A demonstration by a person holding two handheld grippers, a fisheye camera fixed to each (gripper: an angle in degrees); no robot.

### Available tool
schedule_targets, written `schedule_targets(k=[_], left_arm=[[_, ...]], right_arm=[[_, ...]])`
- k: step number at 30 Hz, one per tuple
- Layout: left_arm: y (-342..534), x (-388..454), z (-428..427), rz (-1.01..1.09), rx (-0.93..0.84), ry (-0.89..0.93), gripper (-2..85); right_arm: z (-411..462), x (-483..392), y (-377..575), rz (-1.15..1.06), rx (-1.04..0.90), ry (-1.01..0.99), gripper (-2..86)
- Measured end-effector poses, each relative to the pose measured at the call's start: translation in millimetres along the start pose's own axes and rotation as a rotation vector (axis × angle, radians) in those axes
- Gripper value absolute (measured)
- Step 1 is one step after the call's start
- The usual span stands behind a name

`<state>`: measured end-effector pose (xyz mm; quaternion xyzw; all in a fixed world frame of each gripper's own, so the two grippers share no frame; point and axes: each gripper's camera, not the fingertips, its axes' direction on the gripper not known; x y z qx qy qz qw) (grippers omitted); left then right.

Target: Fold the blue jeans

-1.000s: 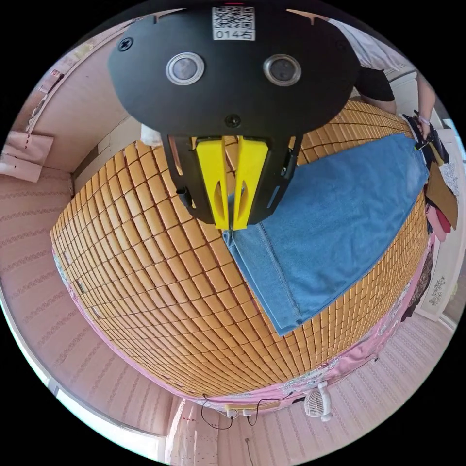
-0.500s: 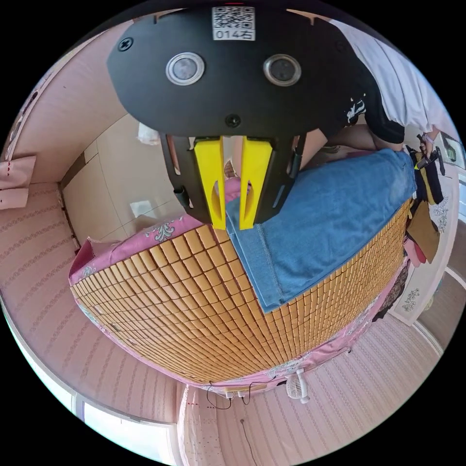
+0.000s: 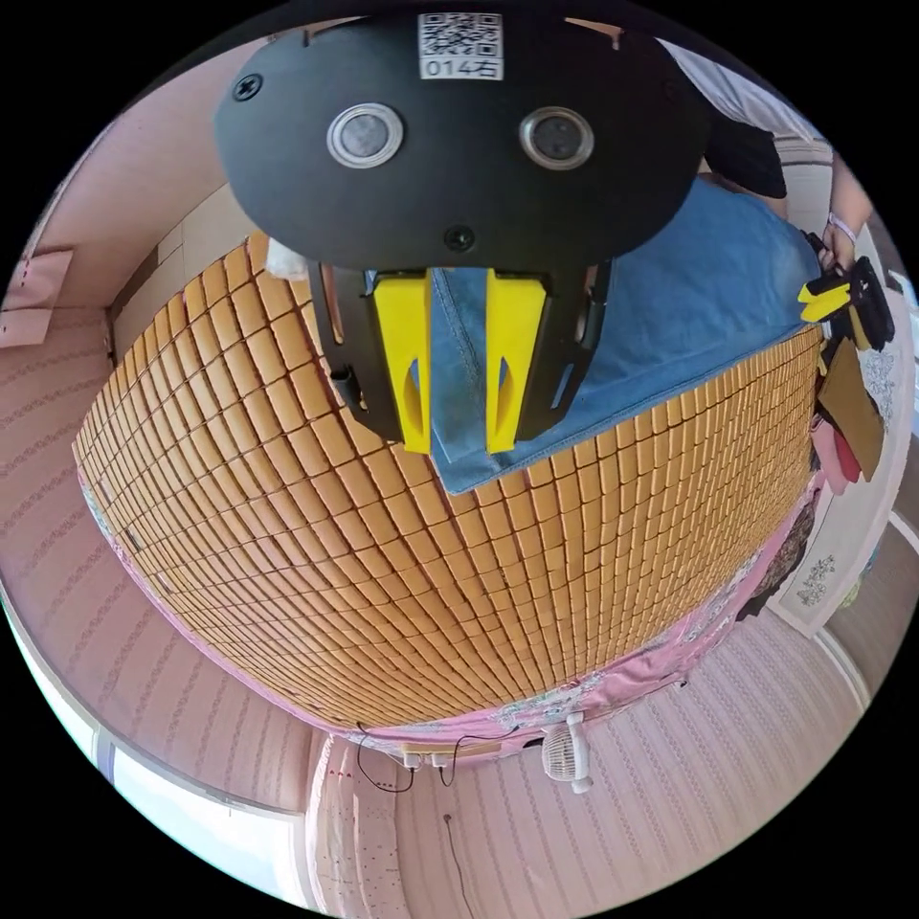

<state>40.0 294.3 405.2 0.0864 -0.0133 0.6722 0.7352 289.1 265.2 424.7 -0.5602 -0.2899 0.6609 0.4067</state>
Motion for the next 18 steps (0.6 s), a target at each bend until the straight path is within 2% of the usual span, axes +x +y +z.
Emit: schedule_targets(k=[1,3,7,9,15,18], left_arm=[[-11.8,6.9,6.9,0.030,-0.007,-0.012,9.7],[-26.8,13.0,17.0,0.044,-0.023,-0.035,9.8],[-51.2,26.6,46.9,0.055,-0.195,-0.083,8.2],[-56.3,38.3,47.6,0.113,-0.200,-0.176,6.4],[-64.1,51.2,47.3,0.115,-0.229,-0.153,4.4],[-62.0,58.4,44.8,0.127,-0.227,-0.163,0.7]], right_arm=[[9.5,4.1,-0.1,0.015,-0.044,0.033,7.2],[7.3,8.7,6.8,-0.010,0.001,-0.006,6.0],[-3.2,20.4,18.2,0.000,0.022,-0.037,3.4],[-14.6,21.6,25.1,-0.023,0.042,-0.034,2.7],[-60.9,29.4,67.7,-0.055,0.125,0.020,0.7],[-82.8,42.7,83.2,-0.039,0.150,-0.027,0.3]])
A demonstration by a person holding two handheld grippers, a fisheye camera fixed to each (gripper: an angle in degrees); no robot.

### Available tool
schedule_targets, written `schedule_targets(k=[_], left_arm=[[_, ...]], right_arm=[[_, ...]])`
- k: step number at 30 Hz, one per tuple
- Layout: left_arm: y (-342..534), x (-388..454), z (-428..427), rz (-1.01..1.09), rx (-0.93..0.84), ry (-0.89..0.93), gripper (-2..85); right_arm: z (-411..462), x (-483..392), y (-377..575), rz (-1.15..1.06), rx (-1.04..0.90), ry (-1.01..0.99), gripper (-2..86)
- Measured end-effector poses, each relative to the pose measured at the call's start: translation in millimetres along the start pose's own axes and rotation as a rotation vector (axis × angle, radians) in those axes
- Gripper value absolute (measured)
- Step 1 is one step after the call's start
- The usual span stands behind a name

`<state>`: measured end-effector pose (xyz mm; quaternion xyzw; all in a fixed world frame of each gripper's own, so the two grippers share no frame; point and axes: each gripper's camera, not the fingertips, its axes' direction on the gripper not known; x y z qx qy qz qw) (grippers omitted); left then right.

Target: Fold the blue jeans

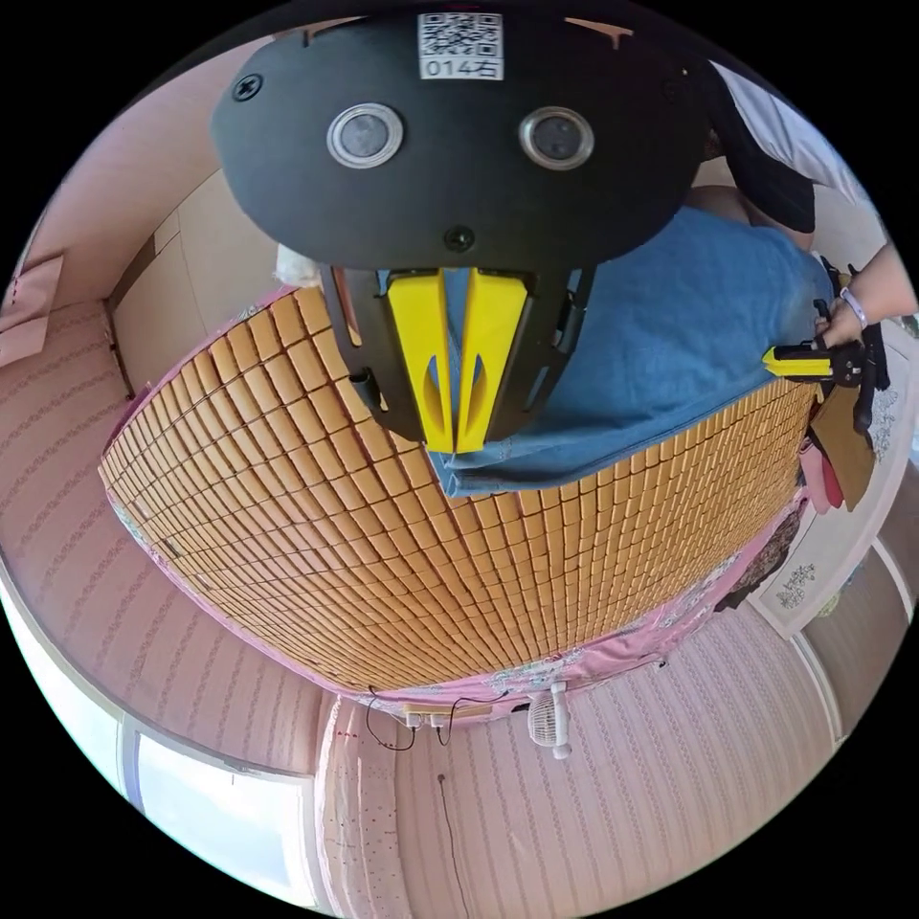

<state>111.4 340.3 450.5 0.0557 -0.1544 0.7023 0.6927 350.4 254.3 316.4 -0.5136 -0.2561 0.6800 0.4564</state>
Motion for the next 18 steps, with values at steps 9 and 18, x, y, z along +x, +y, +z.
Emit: schedule_targets(k=[9,18], left_arm=[[19.3,27.3,-30.1,0.092,0.095,-0.077,-0.9],[21.0,5.3,-70.7,-0.068,0.280,-0.020,1.5]], right_arm=[[-70.8,22.1,0.3,0.024,0.122,-0.134,0.0],[-105.3,23.3,-80.8,-0.086,0.140,-0.145,1.3]])
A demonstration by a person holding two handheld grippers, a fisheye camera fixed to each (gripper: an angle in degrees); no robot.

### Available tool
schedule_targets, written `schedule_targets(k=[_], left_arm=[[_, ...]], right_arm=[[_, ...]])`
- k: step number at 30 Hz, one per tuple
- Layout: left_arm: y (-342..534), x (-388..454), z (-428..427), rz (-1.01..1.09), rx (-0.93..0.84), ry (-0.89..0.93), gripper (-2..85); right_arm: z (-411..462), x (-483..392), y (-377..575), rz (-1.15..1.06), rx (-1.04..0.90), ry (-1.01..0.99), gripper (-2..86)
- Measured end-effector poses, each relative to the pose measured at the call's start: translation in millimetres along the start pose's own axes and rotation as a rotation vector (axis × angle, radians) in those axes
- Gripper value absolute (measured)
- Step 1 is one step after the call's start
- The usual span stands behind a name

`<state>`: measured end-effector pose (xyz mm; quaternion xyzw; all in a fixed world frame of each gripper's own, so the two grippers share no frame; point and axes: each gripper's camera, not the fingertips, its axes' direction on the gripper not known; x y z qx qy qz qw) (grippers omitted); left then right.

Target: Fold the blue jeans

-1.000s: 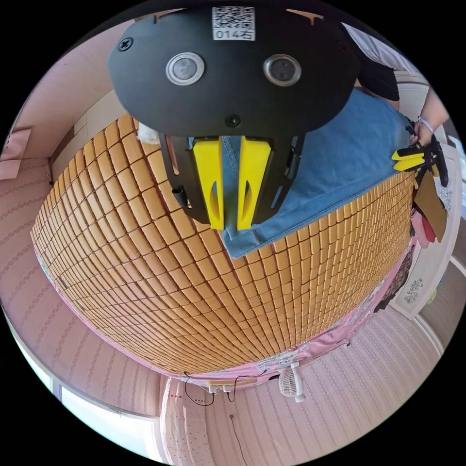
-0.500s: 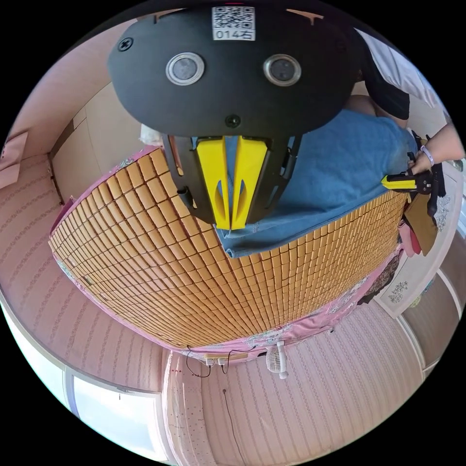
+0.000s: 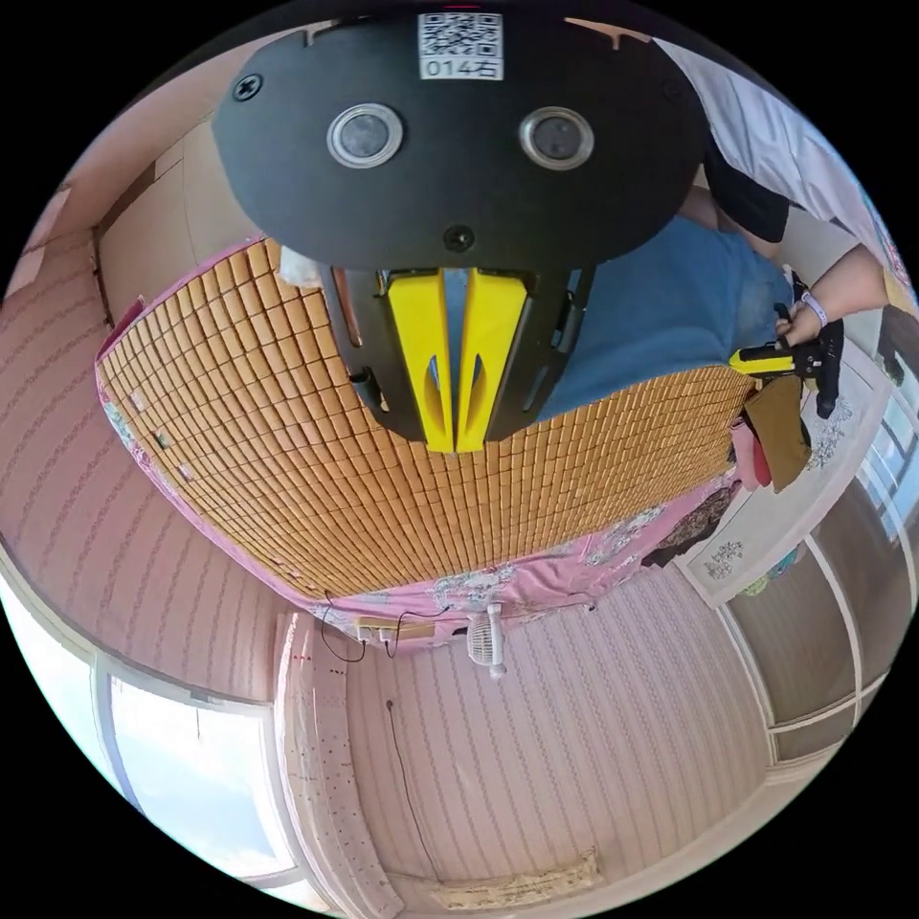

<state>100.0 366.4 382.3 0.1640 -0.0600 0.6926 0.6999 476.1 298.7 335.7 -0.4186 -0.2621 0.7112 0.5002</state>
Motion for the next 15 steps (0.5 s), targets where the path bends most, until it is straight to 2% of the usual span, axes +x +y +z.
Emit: schedule_targets(k=[4,9,11,15], left_arm=[[-13.4,-18.1,48.3,-0.124,-0.152,0.050,5.2],[-3.2,-12.3,30.3,-0.068,-0.073,0.064,5.6],[10.6,4.0,18.9,0.017,-0.057,0.108,5.9],[34.9,32.7,21.5,0.112,-0.113,0.133,6.2]], right_arm=[[70.5,30.0,-7.7,0.146,-0.274,0.057,4.4],[19.2,57.9,48.2,0.169,-0.198,0.115,6.8],[7.7,74.4,78.1,0.252,-0.228,0.152,8.3],[18.4,88.0,127.3,0.374,-0.308,0.072,8.6]])
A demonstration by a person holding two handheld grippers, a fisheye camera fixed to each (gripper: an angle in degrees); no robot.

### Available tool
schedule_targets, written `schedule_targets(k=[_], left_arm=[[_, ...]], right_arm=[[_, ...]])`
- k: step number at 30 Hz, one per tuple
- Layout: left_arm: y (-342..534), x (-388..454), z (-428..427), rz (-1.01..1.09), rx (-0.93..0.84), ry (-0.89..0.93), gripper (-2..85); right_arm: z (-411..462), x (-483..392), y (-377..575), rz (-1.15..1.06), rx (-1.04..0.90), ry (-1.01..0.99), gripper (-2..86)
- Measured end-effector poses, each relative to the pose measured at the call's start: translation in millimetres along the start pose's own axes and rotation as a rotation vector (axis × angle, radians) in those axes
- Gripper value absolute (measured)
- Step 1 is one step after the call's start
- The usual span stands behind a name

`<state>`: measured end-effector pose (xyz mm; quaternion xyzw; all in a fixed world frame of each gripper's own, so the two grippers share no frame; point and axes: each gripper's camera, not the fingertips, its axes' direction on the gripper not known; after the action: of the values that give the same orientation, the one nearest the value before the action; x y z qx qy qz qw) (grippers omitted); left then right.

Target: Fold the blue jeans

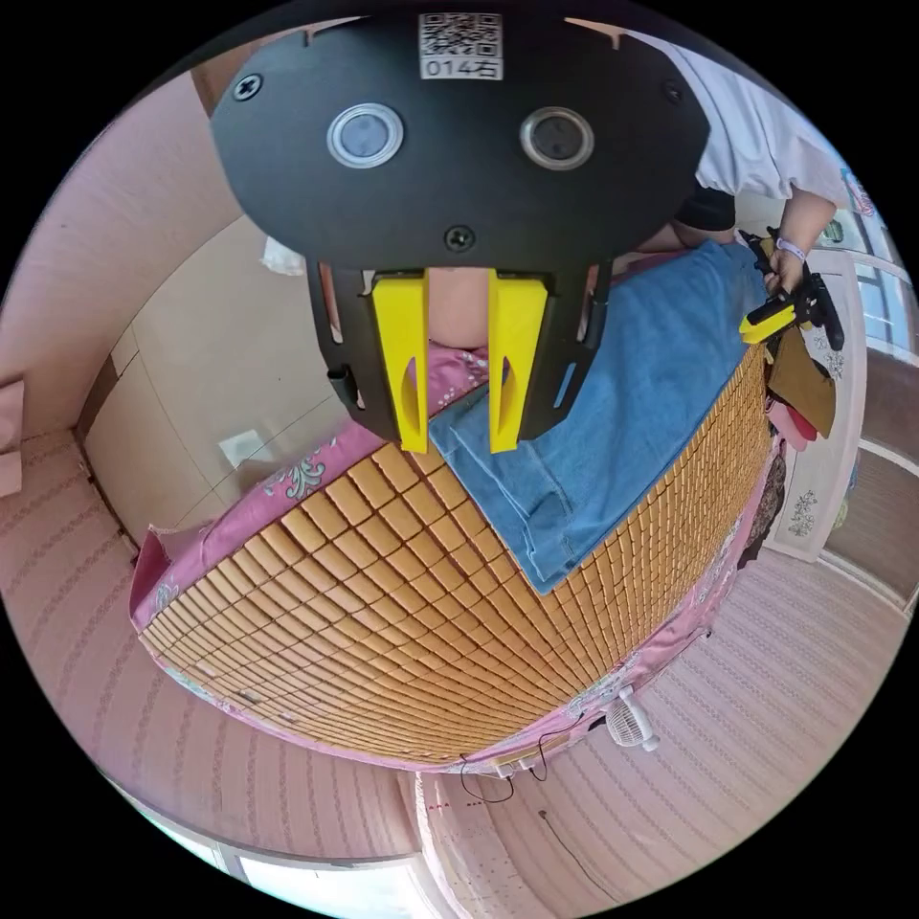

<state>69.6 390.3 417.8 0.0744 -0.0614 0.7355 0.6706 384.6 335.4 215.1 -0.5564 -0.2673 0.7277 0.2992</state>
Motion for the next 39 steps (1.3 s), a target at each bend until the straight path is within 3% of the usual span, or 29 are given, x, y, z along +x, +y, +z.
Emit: schedule_targets(k=[3,7,10,15,20,26,29,31,34,36,39], left_arm=[[10.8,4.6,13.9,-0.055,-0.040,0.039,6.2],[13.0,0.3,13.5,-0.122,-0.016,0.079,6.1],[10.3,-2.9,9.4,-0.127,-0.003,0.075,6.0],[3.6,-11.9,3.2,-0.127,0.008,0.043,6.3],[-12.0,-28.3,0.3,-0.089,-0.010,-0.033,7.2],[-44.1,-44.3,15.2,-0.031,-0.078,-0.086,8.4],[-55.1,-45.4,30.5,0.004,-0.129,-0.095,10.0],[-58.0,-43.3,43.6,0.029,-0.193,-0.107,10.1],[-59.2,-40.1,47.0,0.046,-0.203,-0.128,8.3],[-58.5,-40.2,45.0,0.049,-0.205,-0.108,0.5],[-51.6,-36.6,35.5,0.071,-0.163,-0.127,-0.6]], right_arm=[[16.2,-8.9,-5.0,-0.010,-0.046,-0.031,4.5],[-11.0,-33.7,-15.1,-0.090,0.047,-0.015,2.0],[-16.2,-27.4,-5.1,-0.076,0.075,0.092,1.8],[15.5,-3.0,-0.1,0.016,-0.053,0.162,3.3],[3.5,-61.2,-38.8,-0.206,0.122,0.158,5.4],[73.3,-137.3,-110.8,-0.378,0.049,0.129,7.8],[118.2,-143.6,-123.6,-0.347,-0.070,0.174,5.9],[124.4,-145.5,-116.6,-0.354,-0.040,0.184,1.1],[119.0,-146.3,-104.8,-0.375,-0.015,0.180,-0.2],[100.5,-143.7,-95.1,-0.378,0.054,0.161,-0.5],[64.7,-133.8,-80.0,-0.362,0.146,0.089,-0.6]])
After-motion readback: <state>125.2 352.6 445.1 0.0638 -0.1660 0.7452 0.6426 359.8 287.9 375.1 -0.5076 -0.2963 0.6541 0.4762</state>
